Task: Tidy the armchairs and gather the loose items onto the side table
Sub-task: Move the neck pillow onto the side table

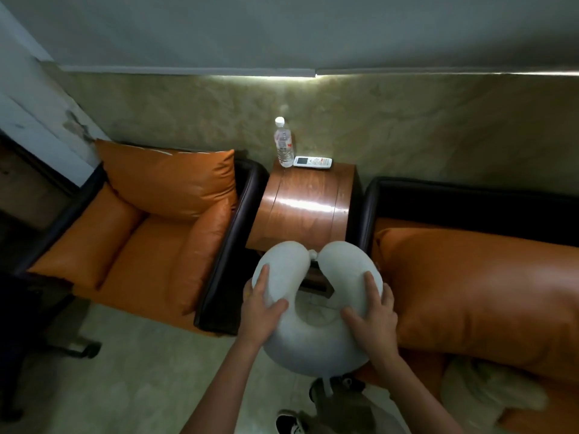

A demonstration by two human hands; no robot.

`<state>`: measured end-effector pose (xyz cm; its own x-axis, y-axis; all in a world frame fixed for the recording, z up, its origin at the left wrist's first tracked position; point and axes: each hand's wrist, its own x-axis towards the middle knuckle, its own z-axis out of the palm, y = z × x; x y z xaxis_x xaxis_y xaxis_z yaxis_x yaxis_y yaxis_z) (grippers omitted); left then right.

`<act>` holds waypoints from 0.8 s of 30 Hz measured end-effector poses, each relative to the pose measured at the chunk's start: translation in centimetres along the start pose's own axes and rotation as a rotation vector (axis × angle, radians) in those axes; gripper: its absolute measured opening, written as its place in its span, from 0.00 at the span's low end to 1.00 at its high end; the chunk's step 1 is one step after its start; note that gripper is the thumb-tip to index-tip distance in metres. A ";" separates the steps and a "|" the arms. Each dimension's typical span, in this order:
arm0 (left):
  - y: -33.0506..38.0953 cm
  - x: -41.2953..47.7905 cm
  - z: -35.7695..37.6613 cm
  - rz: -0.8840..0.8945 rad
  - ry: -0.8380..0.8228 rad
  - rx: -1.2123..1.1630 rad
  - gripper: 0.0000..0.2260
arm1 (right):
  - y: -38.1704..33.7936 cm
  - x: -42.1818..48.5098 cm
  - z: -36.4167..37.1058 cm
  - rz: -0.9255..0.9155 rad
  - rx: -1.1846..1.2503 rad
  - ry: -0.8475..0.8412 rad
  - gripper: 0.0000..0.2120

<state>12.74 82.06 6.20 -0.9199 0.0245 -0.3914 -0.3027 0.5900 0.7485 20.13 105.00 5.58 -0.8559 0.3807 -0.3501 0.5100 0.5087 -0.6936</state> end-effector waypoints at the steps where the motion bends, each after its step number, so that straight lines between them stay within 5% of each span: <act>1: 0.5 0.8 0.1 0.003 0.001 0.015 0.40 | 0.0 0.9 0.0 0.013 0.013 -0.002 0.43; 24: 6.2 27.0 -3.8 0.146 -0.157 0.146 0.43 | -8.6 20.9 5.2 0.156 0.173 0.139 0.43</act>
<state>-14.89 83.30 2.31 -0.8979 0.2363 -0.3714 -0.1195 0.6811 0.7223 -2.55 104.56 0.97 -0.7421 0.5528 -0.3792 0.6021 0.3010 -0.7395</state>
